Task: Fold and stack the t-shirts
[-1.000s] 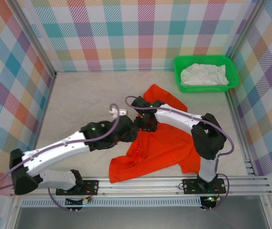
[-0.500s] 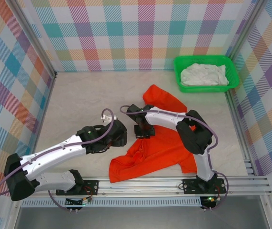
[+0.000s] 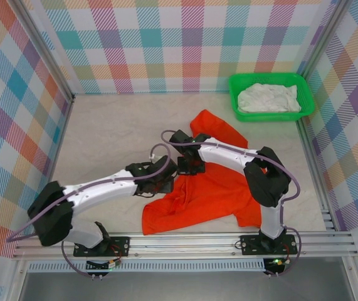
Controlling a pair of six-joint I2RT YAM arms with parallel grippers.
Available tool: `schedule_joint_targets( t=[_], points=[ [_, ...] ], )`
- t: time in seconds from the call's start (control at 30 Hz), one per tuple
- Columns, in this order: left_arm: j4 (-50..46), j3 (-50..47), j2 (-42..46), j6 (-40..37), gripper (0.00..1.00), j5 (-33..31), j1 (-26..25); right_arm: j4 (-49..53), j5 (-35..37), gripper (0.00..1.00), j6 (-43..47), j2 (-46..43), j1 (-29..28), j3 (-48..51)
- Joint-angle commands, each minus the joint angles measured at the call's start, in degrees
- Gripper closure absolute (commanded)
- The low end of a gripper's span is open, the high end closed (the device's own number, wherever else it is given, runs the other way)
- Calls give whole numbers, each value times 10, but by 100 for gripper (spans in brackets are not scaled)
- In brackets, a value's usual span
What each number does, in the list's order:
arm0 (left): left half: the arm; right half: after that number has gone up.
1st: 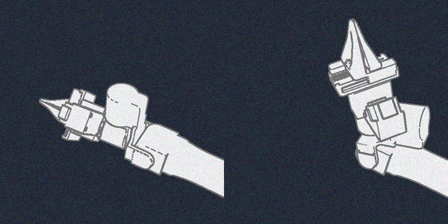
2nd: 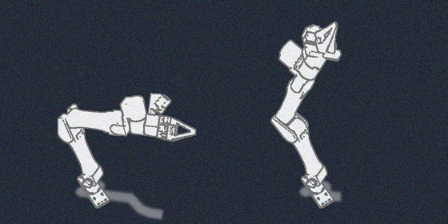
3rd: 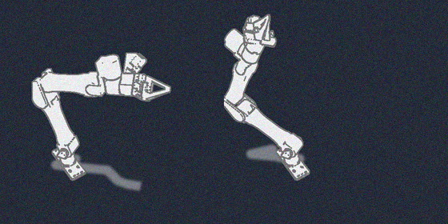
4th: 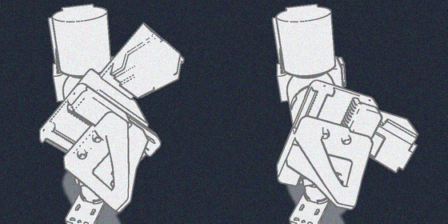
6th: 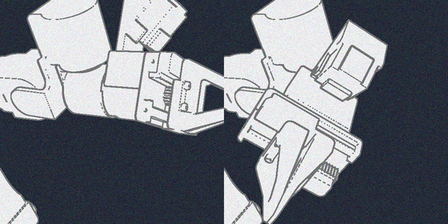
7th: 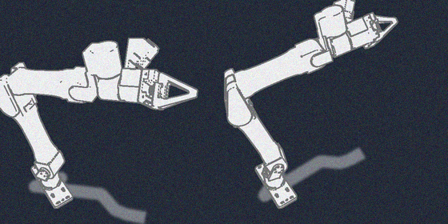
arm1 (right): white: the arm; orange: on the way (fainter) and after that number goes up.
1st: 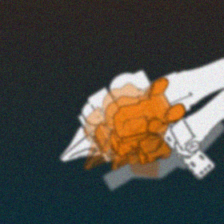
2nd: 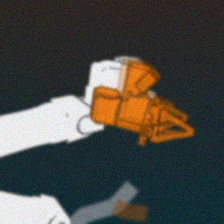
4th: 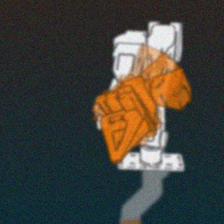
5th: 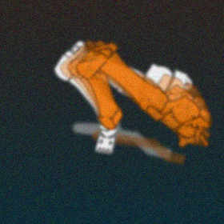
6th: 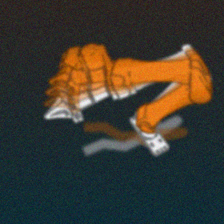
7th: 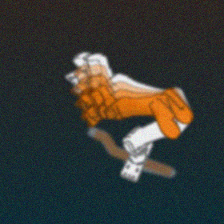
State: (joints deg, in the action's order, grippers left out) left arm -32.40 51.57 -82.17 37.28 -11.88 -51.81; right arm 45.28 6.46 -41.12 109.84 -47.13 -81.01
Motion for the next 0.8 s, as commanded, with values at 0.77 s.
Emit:
schedule_joint_targets(
  t=[0.77],
  points=[
    [102, -28, -63, 1, 79, 55, 4, -10, -16, 100, -4, 1, 11, 20]
  ],
)
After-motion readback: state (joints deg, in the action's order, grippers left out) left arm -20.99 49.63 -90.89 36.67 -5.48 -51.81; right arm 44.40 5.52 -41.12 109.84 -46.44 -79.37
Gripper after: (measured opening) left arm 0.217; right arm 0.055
